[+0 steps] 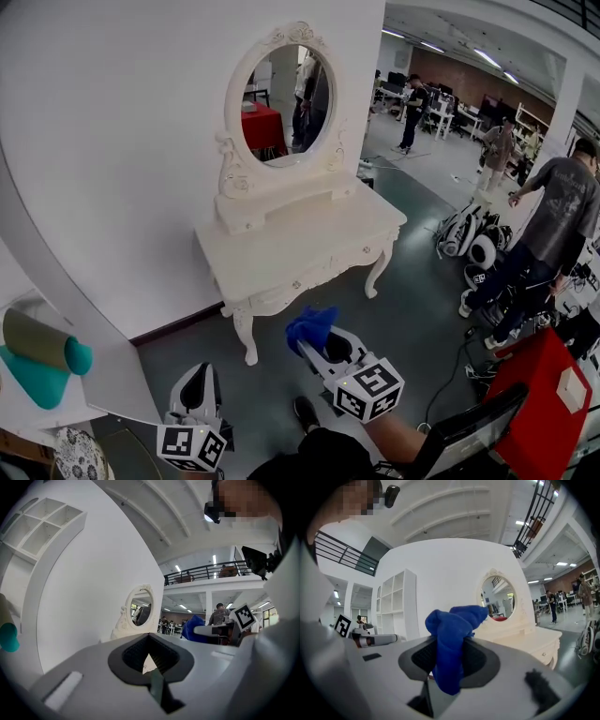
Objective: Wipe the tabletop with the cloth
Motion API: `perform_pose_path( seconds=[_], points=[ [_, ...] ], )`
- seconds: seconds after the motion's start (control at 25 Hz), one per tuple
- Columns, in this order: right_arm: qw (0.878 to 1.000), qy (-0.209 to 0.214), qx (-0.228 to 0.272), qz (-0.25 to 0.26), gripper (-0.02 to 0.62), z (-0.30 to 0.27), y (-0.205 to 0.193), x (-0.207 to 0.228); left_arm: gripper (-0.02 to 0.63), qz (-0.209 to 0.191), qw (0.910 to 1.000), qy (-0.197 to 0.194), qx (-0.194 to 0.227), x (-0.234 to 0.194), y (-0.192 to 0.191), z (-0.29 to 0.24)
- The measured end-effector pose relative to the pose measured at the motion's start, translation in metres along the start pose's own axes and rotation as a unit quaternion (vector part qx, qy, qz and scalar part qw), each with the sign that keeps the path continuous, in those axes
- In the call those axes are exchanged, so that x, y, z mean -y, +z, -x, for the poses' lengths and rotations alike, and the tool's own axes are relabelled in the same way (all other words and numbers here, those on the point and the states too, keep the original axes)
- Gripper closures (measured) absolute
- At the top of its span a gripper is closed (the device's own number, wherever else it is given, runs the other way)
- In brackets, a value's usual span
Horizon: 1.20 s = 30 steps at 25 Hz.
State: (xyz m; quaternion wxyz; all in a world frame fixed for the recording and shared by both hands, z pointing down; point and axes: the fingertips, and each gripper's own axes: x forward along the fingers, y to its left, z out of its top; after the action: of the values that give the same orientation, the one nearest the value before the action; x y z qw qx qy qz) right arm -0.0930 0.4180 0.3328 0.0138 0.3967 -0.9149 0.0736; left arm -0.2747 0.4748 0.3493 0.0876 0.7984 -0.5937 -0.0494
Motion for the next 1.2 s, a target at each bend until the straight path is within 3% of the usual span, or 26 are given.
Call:
perform_pose_path(
  seconds=[0.84, 1.2],
  points=[
    [0.995, 0.096, -0.02, -0.015, 0.464, -0.152, 0.024, 0.142, 0.597, 0.0, 0.9974, 0.071, -0.013, -0.046, 0.013, -0.187],
    [0.991, 0.127, -0.035, -0.024, 0.464, -0.222, 0.019, 0.158, 0.597, -0.009, 0.9944, 0.102, -0.023, -0.081, 0.018, -0.225]
  ],
)
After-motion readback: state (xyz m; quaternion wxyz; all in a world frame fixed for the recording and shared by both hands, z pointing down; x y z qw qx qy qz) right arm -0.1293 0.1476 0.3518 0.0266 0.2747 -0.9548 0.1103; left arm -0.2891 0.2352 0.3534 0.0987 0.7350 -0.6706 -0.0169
